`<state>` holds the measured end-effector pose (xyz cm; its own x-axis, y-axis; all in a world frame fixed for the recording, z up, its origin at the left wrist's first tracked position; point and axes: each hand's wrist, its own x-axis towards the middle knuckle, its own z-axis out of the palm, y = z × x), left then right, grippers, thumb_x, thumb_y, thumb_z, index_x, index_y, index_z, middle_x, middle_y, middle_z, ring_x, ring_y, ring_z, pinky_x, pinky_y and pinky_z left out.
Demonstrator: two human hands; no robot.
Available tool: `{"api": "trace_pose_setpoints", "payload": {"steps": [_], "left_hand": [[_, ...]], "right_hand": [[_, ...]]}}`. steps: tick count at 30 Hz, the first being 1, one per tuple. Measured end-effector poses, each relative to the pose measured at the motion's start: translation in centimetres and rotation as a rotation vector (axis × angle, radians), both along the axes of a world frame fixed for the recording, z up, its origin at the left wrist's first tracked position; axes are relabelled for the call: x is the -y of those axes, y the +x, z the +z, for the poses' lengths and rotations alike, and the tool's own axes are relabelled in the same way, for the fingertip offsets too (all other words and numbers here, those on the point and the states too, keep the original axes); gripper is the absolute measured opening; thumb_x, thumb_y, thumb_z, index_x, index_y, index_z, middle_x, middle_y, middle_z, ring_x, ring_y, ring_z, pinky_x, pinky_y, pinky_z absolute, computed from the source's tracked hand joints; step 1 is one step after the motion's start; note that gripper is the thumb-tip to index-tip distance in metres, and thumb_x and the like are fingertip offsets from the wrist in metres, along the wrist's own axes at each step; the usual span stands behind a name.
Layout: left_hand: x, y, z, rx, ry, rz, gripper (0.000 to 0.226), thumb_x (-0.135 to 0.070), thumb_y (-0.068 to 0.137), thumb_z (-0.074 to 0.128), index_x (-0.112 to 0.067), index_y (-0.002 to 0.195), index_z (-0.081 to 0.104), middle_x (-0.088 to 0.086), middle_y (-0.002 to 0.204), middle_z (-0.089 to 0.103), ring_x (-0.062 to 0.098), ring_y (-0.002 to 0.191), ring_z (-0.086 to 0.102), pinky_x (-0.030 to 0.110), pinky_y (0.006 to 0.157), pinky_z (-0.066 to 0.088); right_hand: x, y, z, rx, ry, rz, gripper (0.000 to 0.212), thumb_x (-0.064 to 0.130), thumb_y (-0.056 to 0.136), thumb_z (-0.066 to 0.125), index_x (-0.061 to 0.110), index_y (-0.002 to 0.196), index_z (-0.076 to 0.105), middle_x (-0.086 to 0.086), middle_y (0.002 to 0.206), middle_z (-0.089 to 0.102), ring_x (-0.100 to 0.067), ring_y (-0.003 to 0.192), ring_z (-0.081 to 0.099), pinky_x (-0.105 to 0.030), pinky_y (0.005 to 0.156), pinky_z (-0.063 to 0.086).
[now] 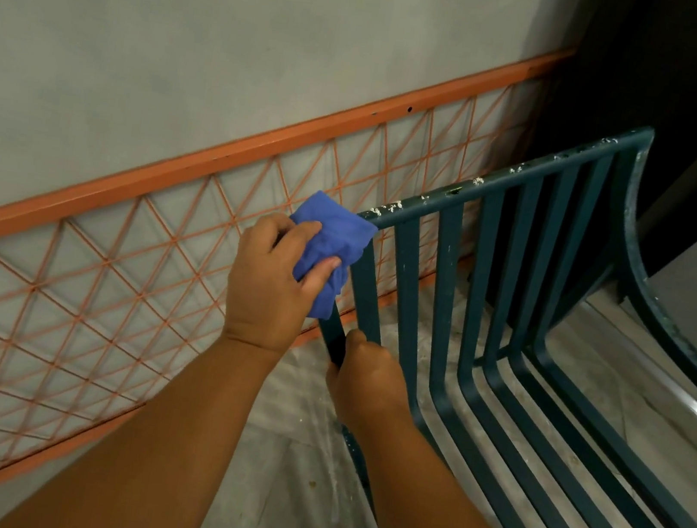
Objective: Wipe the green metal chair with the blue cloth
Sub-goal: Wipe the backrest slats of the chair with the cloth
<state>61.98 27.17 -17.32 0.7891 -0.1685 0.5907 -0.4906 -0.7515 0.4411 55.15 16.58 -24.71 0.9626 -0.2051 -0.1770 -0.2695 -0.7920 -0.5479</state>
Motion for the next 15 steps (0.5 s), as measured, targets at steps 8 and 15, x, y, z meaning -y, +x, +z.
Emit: {"api": "trace_pose_setpoints", "payload": {"steps": [8,15], "left_hand": [[-1.9,0.5,-1.3,0.26,0.4,-0.149,0.04,-0.026,0.089,0.058,-0.004,0.122,0.061,0.02,0.13,0.055,0.04,0.123,0.049,0.041,0.104,0.035],[0.7,1.3,0.2,-0.027,0.198,-0.04,0.05,-0.029,0.087,0.066,-0.002,0.127,0.056,0.015,0.125,0.061,0.031,0.117,0.056,0.03,0.104,0.035]], "right_hand": [[-0.2,-0.1,-0.3,-0.001,0.002,0.005,0.023,0.024,0.097,0.053,0.011,0.116,0.053,-0.009,0.1,0.067,-0.024,0.087,0.066,-0.027,0.063,0.046],[-0.1,0.1,-0.2,-0.011,-0.032,0.026,0.022,0.021,0.096,0.053,0.011,0.116,0.053,-0.009,0.099,0.067,-0.025,0.085,0.066,-0.026,0.06,0.044]]}}
